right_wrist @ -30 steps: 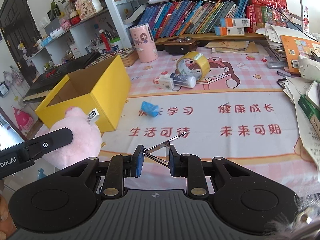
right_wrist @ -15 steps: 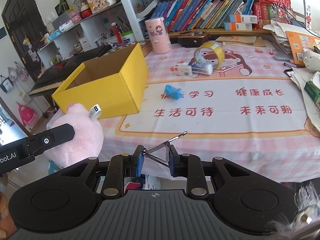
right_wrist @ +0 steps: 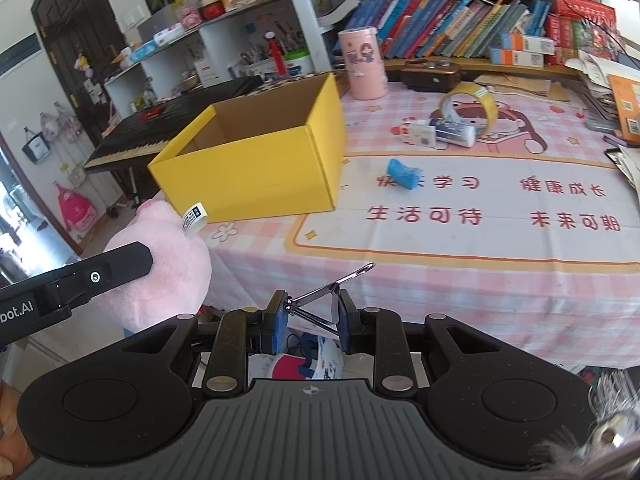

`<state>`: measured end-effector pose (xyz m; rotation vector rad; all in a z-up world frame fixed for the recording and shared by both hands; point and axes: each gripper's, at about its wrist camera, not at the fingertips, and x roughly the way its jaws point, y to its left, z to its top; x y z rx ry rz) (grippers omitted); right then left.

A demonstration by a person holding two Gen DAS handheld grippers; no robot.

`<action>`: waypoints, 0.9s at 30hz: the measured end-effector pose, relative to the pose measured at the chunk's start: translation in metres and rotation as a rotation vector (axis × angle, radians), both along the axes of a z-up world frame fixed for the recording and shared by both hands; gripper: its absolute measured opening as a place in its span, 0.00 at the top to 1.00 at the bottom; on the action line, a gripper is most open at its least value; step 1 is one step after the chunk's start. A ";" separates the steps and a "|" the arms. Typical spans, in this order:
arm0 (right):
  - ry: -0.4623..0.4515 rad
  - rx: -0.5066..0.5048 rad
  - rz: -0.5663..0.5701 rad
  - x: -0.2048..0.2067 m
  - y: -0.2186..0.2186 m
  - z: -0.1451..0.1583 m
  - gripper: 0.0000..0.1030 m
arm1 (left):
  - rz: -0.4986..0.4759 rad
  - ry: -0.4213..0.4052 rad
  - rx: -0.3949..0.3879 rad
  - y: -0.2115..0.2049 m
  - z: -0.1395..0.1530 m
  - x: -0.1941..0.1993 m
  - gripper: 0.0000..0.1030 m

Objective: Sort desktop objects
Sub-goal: 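Carry the plush pig and binder clip in both grippers toward the yellow box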

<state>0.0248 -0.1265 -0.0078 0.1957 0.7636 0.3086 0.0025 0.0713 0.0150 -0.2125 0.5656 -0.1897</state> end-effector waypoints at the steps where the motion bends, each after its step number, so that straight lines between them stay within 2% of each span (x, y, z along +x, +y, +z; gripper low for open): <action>1: 0.000 0.000 0.006 0.000 0.002 0.000 0.77 | 0.005 -0.001 0.000 0.002 0.000 -0.001 0.57; 17: -0.005 -0.009 0.080 0.001 0.034 0.003 0.77 | 0.059 -0.016 -0.005 0.029 0.003 -0.011 0.57; 27: -0.009 -0.015 0.102 0.008 0.041 0.004 0.77 | 0.076 -0.015 -0.008 0.032 0.004 -0.006 0.57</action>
